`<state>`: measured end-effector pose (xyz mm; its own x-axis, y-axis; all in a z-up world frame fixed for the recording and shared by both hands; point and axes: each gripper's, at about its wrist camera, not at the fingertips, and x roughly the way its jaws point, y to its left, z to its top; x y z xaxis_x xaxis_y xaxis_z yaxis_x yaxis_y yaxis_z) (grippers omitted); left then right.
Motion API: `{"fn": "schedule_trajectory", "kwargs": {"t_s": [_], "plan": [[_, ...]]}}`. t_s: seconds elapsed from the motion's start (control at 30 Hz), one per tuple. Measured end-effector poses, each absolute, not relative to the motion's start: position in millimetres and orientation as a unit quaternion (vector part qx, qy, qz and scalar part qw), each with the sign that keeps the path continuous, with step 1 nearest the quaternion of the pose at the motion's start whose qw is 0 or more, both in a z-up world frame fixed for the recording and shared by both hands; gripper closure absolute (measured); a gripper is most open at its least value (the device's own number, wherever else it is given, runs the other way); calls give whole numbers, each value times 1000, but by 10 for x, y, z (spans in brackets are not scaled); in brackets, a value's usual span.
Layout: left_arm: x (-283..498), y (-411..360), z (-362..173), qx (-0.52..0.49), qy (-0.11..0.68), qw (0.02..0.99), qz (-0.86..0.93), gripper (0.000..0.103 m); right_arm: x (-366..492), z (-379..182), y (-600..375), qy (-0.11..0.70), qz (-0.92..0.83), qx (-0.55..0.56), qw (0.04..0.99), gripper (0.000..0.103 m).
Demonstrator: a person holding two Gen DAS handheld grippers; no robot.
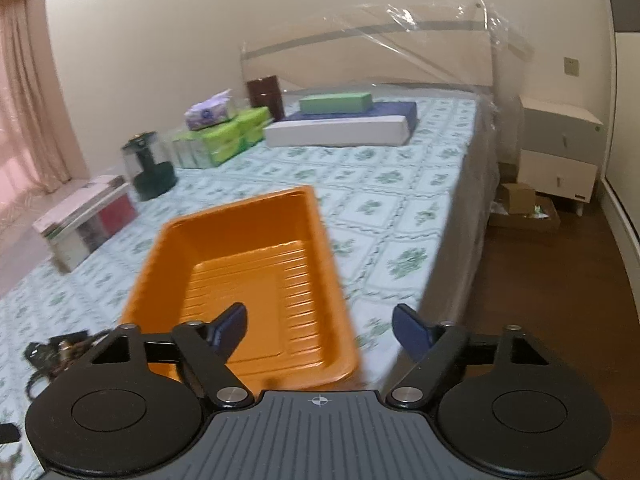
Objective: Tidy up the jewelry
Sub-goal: 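Grasp the orange tray rim with the right gripper and lift it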
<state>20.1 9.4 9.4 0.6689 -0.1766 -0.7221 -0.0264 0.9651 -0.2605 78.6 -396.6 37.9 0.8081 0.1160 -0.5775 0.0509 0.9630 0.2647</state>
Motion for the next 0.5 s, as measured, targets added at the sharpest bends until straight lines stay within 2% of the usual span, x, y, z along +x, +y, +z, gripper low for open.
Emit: {"fn": "schedule_trajectory", "kwargs": {"t_s": [0.23,0.33,0.5], "plan": [[261,30,103,-106,381,917,-58,1,1158,70,-4196,367,55,148,917,59],[295,32,87,-109,379,917,-63,1,1275,-38,-4225,389,59,157,906,69],[335,21,35,-110,387,913,-68,1,1395,-159,-4185,413,69,159,894,79]]}}
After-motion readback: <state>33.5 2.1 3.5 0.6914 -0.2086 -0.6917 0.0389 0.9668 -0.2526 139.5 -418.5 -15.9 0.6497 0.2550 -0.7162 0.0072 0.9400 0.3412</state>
